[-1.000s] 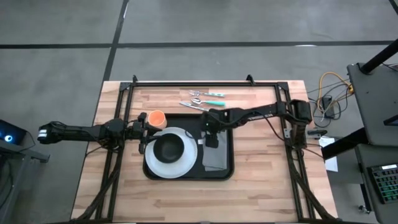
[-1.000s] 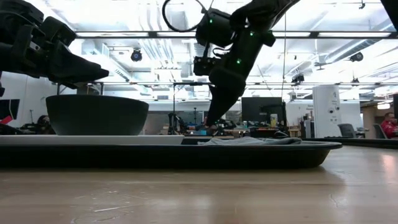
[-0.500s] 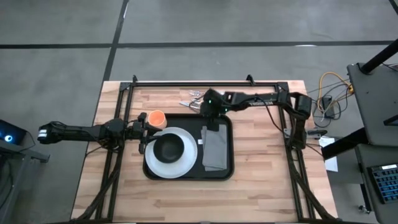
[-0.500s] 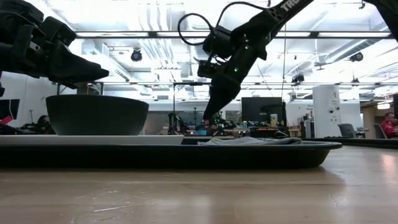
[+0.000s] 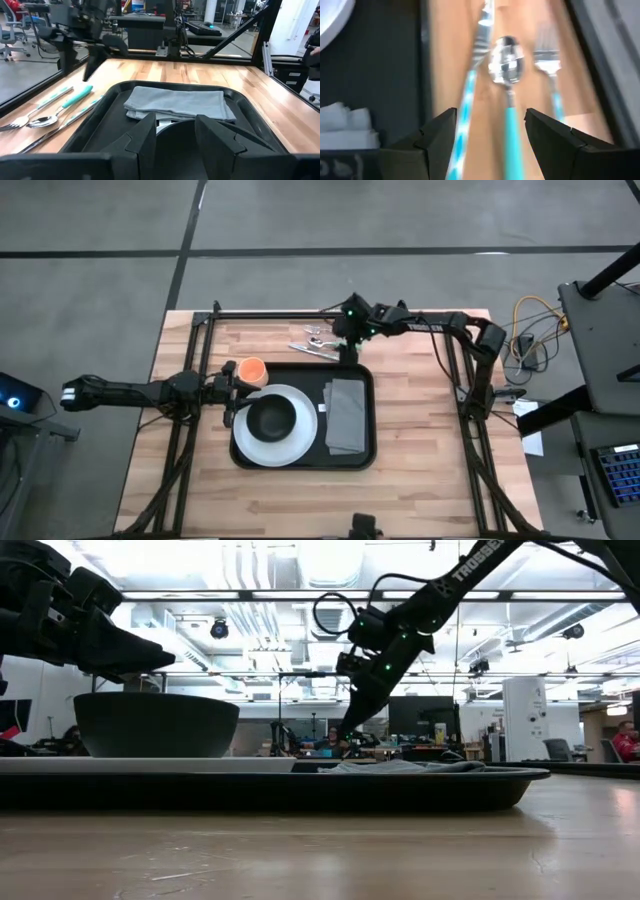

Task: Set up tray
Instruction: Put the blue fork on top of the gray napkin

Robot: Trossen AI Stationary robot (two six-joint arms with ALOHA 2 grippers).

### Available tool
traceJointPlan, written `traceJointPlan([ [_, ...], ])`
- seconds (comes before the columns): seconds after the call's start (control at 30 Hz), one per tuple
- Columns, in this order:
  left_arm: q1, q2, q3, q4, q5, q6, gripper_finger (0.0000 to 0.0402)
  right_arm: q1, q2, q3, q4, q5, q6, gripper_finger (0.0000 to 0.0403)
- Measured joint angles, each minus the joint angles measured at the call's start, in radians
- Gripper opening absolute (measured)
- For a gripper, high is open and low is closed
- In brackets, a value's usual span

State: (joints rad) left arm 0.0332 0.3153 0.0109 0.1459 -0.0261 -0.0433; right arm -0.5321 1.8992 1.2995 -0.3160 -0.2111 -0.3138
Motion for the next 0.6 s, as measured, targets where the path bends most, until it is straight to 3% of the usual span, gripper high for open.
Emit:
traceJointPlan([
  [0.6, 0.0, 0.0, 0.0, 0.0, 0.0, 0.0, 0.0118, -0.14, 0.002, 0.02, 0.062, -0.003, -0.082, 0.0226],
])
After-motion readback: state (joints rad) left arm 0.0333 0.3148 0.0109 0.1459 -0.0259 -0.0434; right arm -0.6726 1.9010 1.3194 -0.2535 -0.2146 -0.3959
